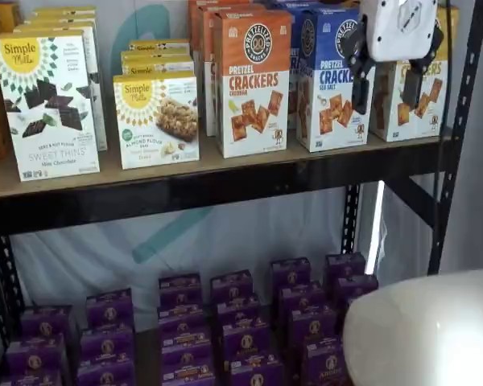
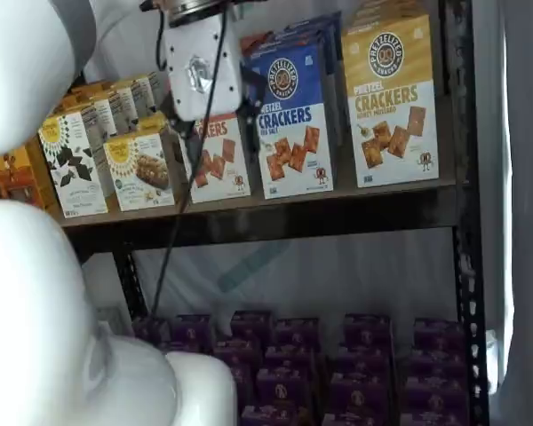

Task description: Retrieve the yellow and white box located on the top shelf, the sixth one from the left

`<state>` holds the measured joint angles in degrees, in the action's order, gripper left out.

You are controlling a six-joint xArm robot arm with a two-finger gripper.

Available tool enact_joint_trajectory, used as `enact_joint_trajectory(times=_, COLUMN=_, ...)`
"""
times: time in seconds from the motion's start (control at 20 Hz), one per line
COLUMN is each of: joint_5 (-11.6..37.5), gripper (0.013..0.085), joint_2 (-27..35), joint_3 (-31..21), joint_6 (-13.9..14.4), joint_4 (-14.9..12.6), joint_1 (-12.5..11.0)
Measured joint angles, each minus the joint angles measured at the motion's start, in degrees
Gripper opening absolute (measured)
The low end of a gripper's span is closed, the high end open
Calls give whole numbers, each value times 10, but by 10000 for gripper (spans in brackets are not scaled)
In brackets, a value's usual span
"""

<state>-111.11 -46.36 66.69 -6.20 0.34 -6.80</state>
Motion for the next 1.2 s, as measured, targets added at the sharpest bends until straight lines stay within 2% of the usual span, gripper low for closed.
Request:
enact_joint_trajectory(times=0.2, joint_5=40, gripper=850, joint_2=21, joint_3=5, joint_6=-58, joint_4=-3, joint_1=-57)
enact_joint_trajectory(times=0.45, joint_5=91, gripper=850, joint_2=49, joint_3=16, joint_6=-109, joint_4=-2, joint_1=-110)
enact_joint_trajectory(times=0.85, joint_5=146, gripper=850, joint_2=98, joint_3=53, joint_6=-163, joint_4=7, joint_1=-168)
enact_joint_trajectory(times=1.2, joint_5=151, gripper=850, joint_2=148, joint_3=105, joint_6=-200, joint_4=11, joint_1=-206)
